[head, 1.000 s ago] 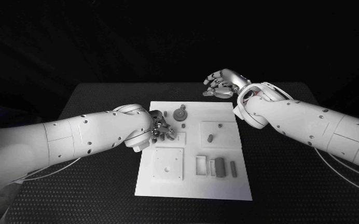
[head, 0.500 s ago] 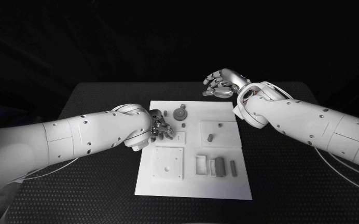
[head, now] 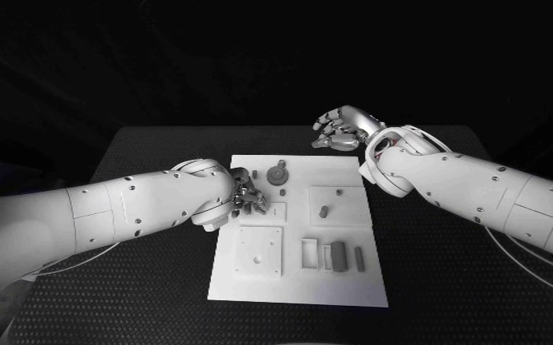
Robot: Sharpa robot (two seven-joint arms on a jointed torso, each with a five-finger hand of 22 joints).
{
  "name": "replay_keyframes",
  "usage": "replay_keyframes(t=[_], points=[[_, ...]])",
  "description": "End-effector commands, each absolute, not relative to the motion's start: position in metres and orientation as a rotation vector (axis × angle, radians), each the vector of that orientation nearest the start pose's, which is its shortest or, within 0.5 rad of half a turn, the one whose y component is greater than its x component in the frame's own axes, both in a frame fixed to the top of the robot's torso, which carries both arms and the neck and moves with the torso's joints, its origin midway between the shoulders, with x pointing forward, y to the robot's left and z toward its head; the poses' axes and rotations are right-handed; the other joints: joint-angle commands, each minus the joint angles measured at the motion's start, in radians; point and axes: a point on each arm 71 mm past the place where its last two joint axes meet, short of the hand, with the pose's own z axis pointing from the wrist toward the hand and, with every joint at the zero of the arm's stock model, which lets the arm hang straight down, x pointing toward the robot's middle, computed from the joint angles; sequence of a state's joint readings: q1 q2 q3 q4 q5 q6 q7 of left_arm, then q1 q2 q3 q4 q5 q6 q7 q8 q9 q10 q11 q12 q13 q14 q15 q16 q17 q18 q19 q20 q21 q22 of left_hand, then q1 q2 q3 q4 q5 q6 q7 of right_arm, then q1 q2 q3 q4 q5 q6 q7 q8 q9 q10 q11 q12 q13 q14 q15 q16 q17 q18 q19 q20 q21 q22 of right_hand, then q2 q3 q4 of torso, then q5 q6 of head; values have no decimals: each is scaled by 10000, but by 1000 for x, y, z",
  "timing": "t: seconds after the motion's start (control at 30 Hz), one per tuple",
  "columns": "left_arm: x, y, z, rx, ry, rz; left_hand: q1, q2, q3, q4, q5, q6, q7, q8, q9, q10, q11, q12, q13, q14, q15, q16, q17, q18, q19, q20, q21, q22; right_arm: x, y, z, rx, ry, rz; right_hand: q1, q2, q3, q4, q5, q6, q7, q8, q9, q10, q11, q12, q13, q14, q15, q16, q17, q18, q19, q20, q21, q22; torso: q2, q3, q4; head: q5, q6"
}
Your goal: Assemble the parts on the task board
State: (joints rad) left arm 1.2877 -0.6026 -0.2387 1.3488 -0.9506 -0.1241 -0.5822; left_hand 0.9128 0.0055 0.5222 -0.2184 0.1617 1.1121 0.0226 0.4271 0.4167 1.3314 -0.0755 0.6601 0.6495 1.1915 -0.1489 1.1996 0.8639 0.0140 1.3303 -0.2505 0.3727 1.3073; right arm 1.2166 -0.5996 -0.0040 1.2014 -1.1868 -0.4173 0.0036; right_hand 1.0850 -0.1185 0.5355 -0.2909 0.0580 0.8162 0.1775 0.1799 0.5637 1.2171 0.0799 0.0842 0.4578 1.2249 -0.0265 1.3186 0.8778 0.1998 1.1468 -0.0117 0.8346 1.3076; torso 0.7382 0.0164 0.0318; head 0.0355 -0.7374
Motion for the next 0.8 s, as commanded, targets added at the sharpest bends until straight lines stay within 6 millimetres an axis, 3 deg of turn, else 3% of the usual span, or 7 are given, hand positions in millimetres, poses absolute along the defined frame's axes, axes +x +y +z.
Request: replay_keyframes(t=[0.03,0.8], points=[[497,159,-254,-3115,22657,-3302,-12,109,67,21,22,418,-257,2178,1444,-6,-59,29,13,80,-314,23,-11,-106,177,-174,49,273,548,-169,-176,1073,15668,7843,77,29,-49,12,15,-146,180,34,-11,8,61,-56,15,-69,7,48,-11,620,4,-32,-32,163,3,10,-3,-3,-9],[496,154,-254,-2857,22700,-3284,-111,167,104,-53,57,368,-292,2381,1478,-55,-97,238,31,49,-360,234,-147,-113,147,-224,259,267,547,-167,-176,1027,15729,7903,75,35,-56,15,15,-147,181,37,-16,8,62,-59,16,-73,8,48,-13,620,1,-29,-35,163,4,1,-3,-42,-25]])
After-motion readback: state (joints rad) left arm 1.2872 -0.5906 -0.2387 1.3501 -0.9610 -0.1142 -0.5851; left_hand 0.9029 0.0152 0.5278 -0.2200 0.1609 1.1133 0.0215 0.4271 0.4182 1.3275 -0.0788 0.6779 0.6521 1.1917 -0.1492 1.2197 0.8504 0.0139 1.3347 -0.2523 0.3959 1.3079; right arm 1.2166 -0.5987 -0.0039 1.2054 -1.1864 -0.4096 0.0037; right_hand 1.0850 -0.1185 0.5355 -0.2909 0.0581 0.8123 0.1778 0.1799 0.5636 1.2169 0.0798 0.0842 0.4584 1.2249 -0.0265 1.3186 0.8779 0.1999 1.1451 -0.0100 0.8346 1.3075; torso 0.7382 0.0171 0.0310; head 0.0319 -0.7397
